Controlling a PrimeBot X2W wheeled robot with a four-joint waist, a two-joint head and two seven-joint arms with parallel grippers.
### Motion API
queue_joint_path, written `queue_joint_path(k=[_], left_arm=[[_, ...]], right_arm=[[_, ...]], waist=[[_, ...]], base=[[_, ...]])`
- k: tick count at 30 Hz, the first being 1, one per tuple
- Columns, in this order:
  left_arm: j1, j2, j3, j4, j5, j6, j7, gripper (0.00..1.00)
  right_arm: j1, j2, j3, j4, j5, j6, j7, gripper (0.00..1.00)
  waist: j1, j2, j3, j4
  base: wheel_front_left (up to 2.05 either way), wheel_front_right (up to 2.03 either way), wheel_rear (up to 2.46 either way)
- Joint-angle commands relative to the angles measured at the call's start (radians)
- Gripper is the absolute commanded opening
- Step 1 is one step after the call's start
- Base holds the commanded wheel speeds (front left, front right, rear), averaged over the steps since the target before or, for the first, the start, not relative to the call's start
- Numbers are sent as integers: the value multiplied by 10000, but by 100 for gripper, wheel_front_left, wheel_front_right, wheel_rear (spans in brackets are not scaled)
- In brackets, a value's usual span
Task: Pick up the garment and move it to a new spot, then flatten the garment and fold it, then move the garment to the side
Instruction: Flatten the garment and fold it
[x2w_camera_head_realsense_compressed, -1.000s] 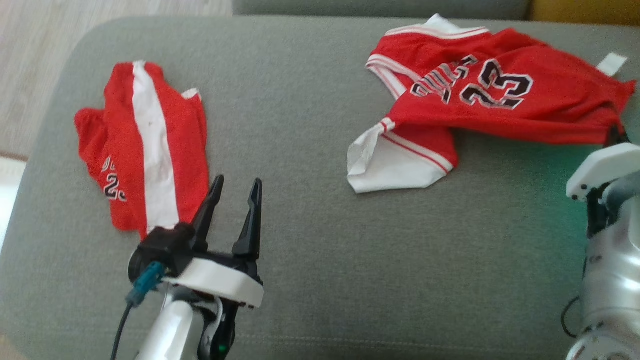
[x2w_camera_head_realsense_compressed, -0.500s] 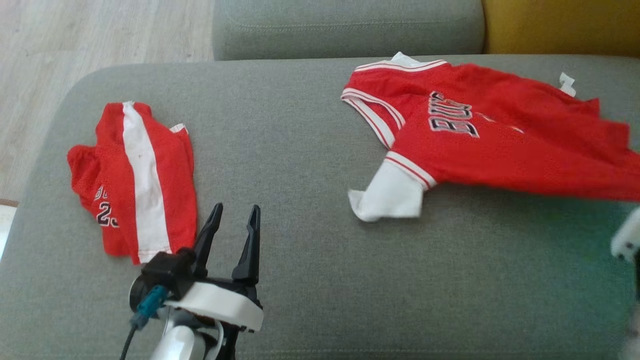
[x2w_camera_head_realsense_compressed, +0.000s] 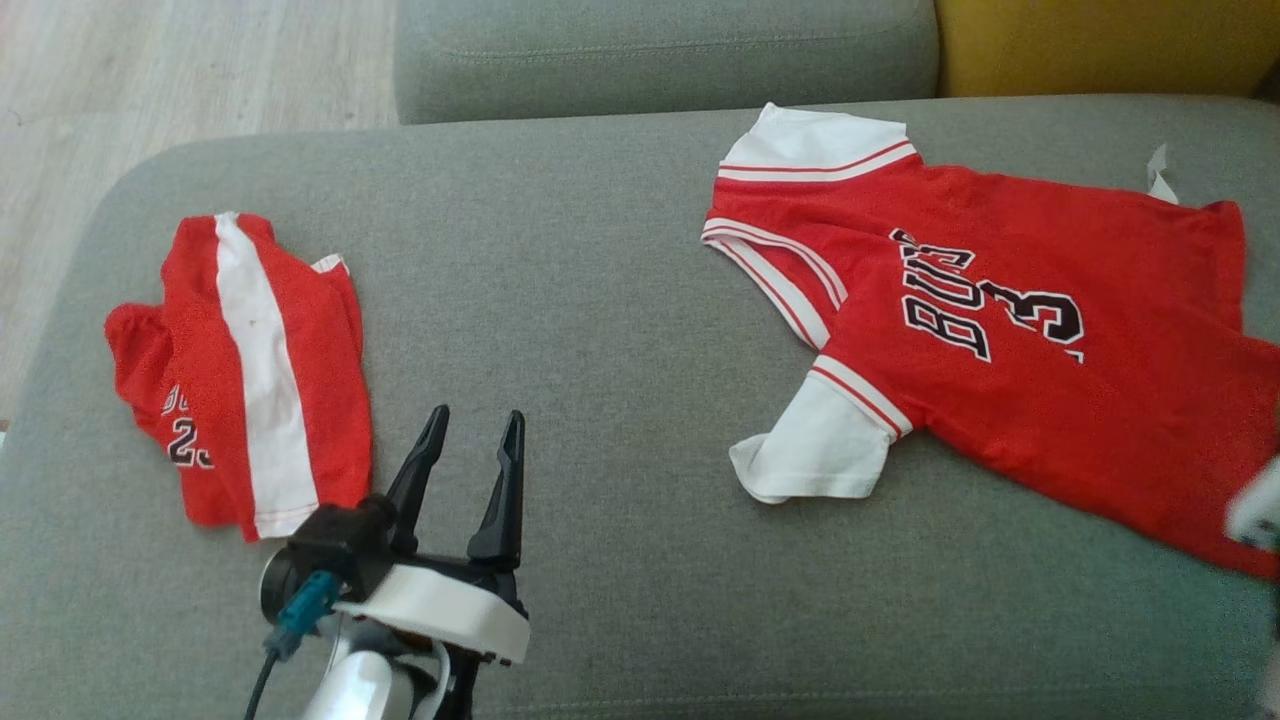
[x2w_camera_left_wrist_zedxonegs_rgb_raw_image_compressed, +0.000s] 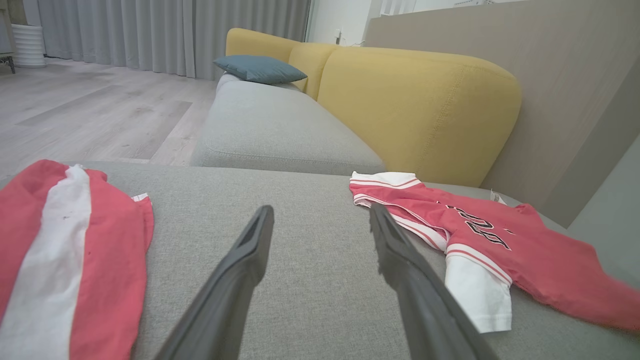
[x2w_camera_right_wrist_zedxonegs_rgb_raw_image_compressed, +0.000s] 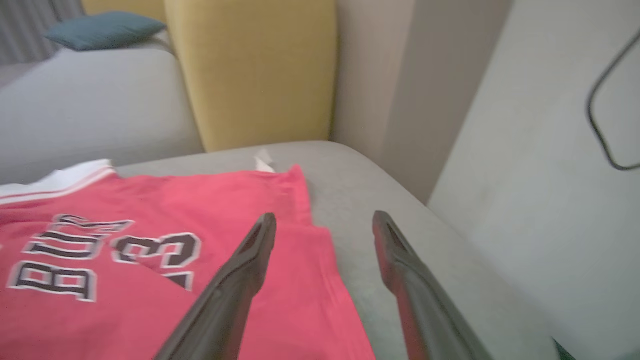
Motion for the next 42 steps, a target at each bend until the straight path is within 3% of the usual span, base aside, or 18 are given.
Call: queue_joint_path(k=[1, 10, 12, 17, 29, 35, 42], left_arm=[[-308, 52, 291, -395, 83, -11, -59, 100], [-472, 52, 300, -335, 93, -99, -59, 100], [-487, 52, 303, -303, 109, -109, -59, 100], [-503, 52, 355, -271, 98, -94, -59, 100], [-452, 52, 210, -206, 13, -44, -59, 100], [-520, 52, 153, -177, -6, -47, -59, 100], [-625, 52, 60, -175, -93, -45, -59, 100]], right_arm=[[-414, -106, 738, -335, 375, -6, -387, 100], [717, -105, 4512, -822, 2528, -6, -2413, 100], [838, -105, 4848, -830, 2489, -6, -2532, 100], [816, -105, 5383, -916, 2326, -6, -2498, 100], [1067, -105, 8665, -549, 2272, -6, -1376, 100], [801, -105, 9359, 383, 1839, -6, -911, 100], [410, -105, 9361, 1443, 1662, -6, -851, 100]], waist=[[0, -1, 40, -24], [0, -1, 206, 121], [0, -1, 211, 201], [0, -1, 180, 385], [0, -1, 127, 774], [0, -1, 253, 1036], [0, -1, 515, 1420]], base=[[0, 0, 0], [0, 0, 0], [0, 0, 0], [0, 0, 0], [0, 0, 0], [0, 0, 0], [0, 0, 0]])
